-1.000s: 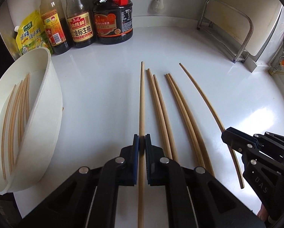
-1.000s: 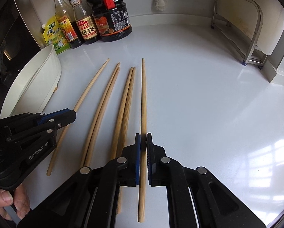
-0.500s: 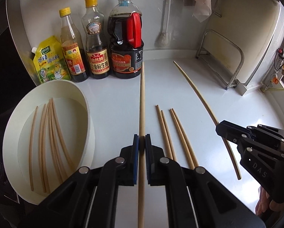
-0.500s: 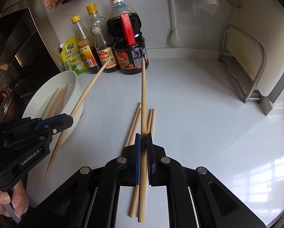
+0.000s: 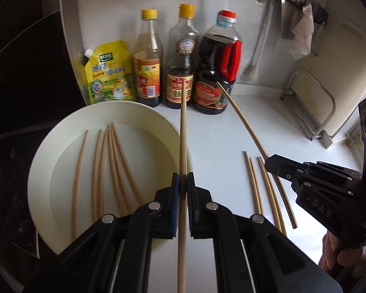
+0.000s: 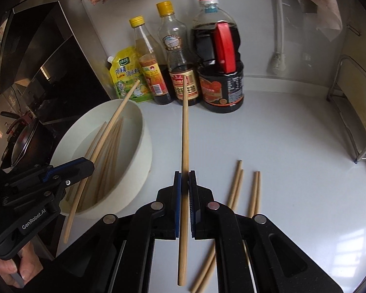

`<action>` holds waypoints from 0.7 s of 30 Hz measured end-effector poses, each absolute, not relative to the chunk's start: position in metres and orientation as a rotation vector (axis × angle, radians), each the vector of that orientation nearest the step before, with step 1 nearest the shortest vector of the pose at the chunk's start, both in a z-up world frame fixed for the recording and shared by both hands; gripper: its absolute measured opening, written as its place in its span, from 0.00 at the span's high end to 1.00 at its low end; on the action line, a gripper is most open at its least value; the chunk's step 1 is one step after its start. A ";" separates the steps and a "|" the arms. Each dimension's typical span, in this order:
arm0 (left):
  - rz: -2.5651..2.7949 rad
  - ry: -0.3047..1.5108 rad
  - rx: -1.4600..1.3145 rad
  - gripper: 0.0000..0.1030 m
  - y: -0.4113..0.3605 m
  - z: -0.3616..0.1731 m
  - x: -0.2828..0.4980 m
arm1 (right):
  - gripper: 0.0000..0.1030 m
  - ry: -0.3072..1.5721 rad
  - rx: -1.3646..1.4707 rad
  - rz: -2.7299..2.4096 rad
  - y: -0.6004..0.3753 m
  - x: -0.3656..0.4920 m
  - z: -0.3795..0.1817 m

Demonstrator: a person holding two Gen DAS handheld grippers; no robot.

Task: Organize utensils
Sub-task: 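Lift the chopstick with the right tool and carry it over the basin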

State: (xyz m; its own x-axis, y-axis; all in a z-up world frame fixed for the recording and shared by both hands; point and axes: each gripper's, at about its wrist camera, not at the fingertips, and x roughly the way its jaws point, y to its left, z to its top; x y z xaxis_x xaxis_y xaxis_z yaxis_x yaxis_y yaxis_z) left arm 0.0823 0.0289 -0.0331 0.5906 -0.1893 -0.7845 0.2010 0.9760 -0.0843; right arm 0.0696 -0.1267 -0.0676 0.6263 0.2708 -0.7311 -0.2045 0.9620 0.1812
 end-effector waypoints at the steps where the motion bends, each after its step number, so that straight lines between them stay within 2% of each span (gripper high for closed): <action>1: -0.206 0.909 0.003 0.93 0.039 -0.032 0.084 | 0.94 0.850 0.072 0.287 -0.118 0.073 -0.067; 13: -0.048 0.950 -0.063 0.93 0.135 -0.048 0.109 | 0.94 0.880 0.028 0.440 -0.015 0.122 -0.073; 21: -0.024 1.008 -0.054 0.93 0.158 -0.076 0.125 | 0.94 0.976 -0.016 0.458 0.035 0.150 -0.101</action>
State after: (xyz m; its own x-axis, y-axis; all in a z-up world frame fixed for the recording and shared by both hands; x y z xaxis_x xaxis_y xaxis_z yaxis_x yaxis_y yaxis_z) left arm 0.1246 0.1582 -0.0764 0.5334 -0.0447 -0.8447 -0.0051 0.9984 -0.0560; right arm 0.1495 0.0349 -0.1009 0.4727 0.3676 -0.8009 -0.3815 0.9046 0.1900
